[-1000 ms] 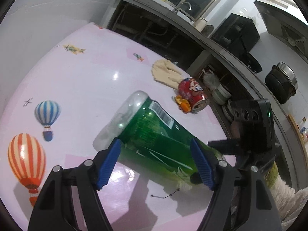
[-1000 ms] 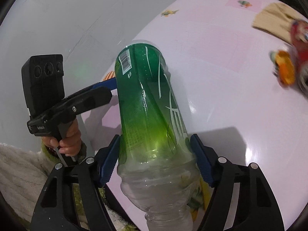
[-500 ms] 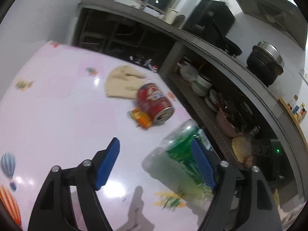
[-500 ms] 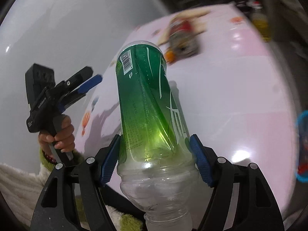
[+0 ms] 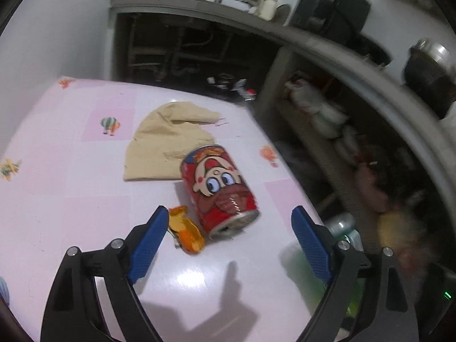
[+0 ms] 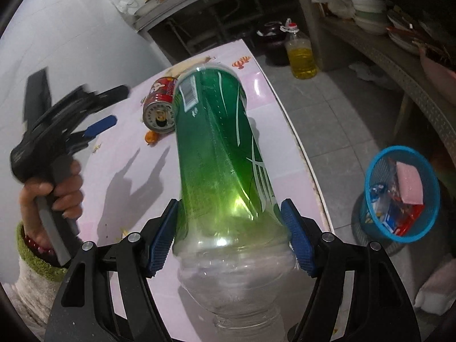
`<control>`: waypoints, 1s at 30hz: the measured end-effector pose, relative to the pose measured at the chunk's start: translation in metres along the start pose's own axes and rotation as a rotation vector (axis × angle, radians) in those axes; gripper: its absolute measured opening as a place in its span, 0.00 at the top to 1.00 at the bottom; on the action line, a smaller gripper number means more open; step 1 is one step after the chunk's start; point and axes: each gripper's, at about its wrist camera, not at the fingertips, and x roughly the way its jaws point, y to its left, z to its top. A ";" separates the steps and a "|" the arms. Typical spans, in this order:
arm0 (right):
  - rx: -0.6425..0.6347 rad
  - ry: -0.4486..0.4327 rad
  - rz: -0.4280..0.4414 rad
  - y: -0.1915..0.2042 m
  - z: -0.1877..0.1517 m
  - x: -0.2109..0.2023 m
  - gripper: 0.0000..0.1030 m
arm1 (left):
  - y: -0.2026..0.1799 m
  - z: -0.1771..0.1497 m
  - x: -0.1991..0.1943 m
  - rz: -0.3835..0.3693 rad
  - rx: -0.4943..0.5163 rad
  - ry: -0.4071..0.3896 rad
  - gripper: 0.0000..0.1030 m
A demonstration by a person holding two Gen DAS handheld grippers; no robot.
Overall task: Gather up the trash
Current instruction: 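Grasp the red printed can with the left tool while the right tool holds the bottle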
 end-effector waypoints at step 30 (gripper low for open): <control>0.017 -0.011 0.023 -0.002 -0.001 -0.007 0.34 | -0.025 -0.023 -0.021 -0.060 0.148 0.022 0.37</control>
